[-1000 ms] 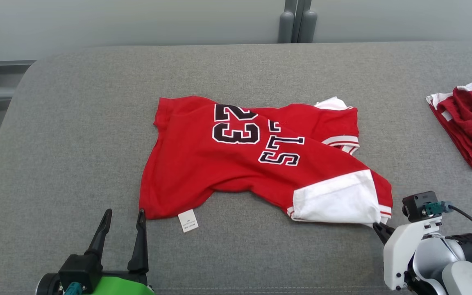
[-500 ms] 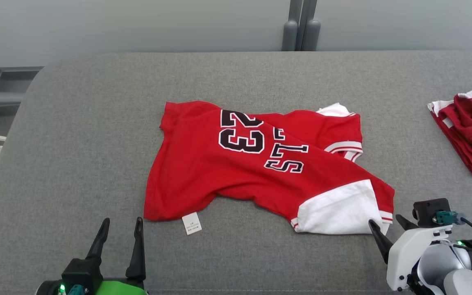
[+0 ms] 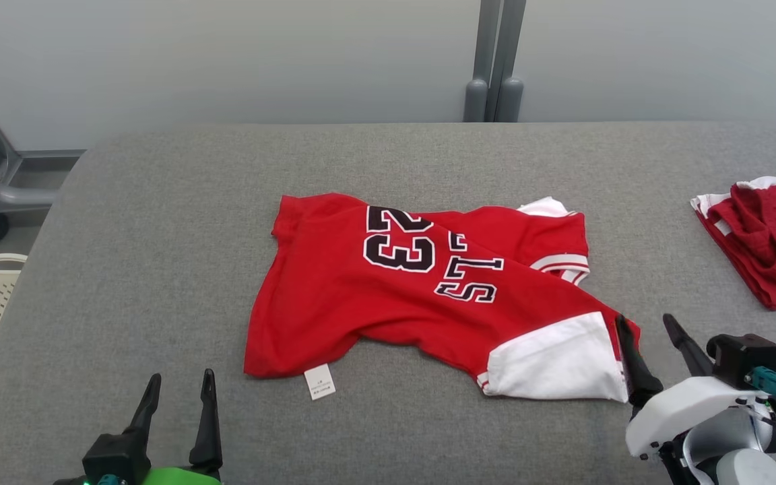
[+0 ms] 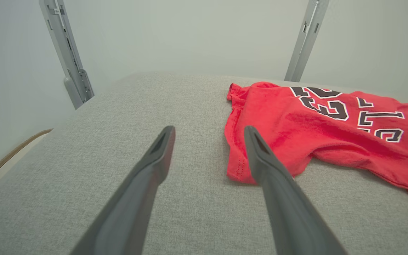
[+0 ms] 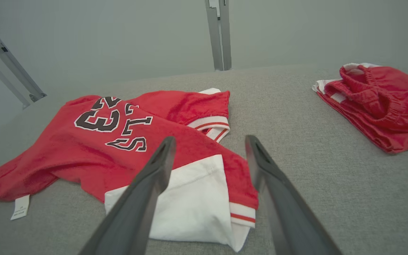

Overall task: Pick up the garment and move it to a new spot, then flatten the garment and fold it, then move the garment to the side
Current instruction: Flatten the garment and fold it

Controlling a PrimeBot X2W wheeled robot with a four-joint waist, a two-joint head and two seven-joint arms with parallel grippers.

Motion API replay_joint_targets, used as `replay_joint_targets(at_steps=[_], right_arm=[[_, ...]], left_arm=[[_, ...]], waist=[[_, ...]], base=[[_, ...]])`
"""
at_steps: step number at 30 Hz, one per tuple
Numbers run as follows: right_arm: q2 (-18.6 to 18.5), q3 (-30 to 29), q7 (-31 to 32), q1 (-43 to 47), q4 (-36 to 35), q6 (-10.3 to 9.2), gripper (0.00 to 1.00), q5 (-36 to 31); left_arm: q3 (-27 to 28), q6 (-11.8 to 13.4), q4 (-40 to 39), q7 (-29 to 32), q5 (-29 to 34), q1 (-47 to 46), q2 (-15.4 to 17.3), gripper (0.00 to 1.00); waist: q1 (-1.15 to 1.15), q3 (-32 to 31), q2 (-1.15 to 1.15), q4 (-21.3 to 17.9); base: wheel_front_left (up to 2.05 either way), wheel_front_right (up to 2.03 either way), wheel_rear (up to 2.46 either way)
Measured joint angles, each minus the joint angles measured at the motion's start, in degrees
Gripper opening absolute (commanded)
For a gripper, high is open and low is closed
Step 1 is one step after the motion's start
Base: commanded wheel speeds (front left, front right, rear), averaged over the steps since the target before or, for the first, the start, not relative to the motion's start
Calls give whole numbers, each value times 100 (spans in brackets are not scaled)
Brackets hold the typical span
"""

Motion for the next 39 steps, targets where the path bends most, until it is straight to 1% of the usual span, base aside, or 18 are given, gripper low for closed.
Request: replay_joint_targets(at_steps=[5,8,14,19,22,25,39], right_arm=[[24,-41,-762,-172,298,-1,100,316],[33,33,-1117,-241,532,-1,100,316],[34,29,-1435,-297,838,-1,100,122],[33,-90,-1526,-358,1090,-1,100,-143],[36,-129,-1469,-358,1124,-1,100,-368],[36,-199,-1424,-356,1109,0,100,-427],[37,-203,-1402,-348,1144,-1,100,-119]], left_arm=[[77,5,47,-1,-69,-12,53,100],[74,-15,96,-1,-108,-57,116,100],[4,-81,143,-1,-131,-198,192,100],[-135,-187,22,-1,-257,-315,259,100],[-178,-210,8,-1,-292,-315,294,100],[-200,-211,27,-1,-301,-315,328,100],[-242,-216,188,-1,-382,-350,324,100]], waist=[[0,-76,0,-20],[0,-114,0,-9],[0,-156,0,18],[0,-154,0,-5],[0,-150,0,-36],[0,-137,0,-72],[0,-85,0,-107]], base=[[0,0,0],[0,0,0],[0,0,0],[0,0,0],[0,0,0],[0,0,0],[0,0,0]])
